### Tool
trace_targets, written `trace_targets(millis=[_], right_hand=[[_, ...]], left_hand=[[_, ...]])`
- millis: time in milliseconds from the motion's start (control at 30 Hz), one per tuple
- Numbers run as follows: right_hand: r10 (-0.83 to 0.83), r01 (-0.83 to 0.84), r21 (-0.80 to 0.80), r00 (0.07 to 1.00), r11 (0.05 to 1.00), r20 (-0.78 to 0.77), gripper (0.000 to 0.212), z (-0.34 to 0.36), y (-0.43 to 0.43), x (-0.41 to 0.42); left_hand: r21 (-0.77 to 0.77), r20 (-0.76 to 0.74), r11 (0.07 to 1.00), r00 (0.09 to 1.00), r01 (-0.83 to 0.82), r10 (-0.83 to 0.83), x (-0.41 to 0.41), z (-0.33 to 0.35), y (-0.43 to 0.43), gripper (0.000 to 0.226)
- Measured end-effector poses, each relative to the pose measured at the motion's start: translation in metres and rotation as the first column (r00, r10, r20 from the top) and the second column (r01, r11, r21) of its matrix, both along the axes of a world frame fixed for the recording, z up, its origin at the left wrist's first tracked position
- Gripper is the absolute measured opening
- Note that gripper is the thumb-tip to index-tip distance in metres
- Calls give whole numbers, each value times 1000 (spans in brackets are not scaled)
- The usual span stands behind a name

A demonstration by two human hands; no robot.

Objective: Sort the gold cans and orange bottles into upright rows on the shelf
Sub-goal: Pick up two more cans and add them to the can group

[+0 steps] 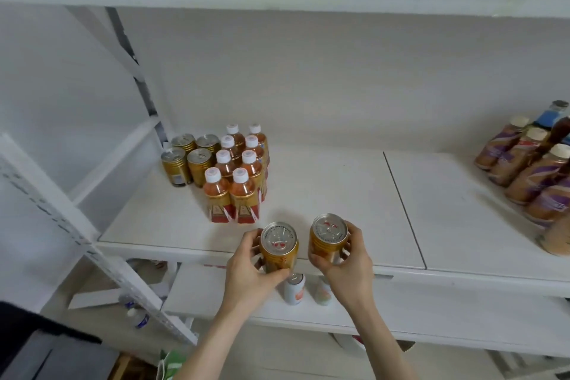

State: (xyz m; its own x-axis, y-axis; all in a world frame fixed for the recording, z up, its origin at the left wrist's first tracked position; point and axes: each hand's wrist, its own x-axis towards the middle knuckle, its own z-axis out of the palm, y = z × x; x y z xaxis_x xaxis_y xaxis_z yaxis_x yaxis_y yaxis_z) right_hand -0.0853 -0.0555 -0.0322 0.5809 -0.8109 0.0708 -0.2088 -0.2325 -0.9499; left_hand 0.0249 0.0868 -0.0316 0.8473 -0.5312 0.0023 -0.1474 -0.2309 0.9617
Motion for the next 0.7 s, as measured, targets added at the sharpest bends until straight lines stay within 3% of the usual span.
trace_targets(millis=[433, 700], right_hand=[[-97, 97, 0, 995, 995, 32, 75, 3, 115, 89], [-55, 55, -16, 998, 998, 3, 76, 6, 170, 147]], left_hand=[[62, 19, 991, 993, 115, -116, 93, 10, 110, 70], [76, 22, 995, 998, 61, -63, 154, 6, 156, 74]])
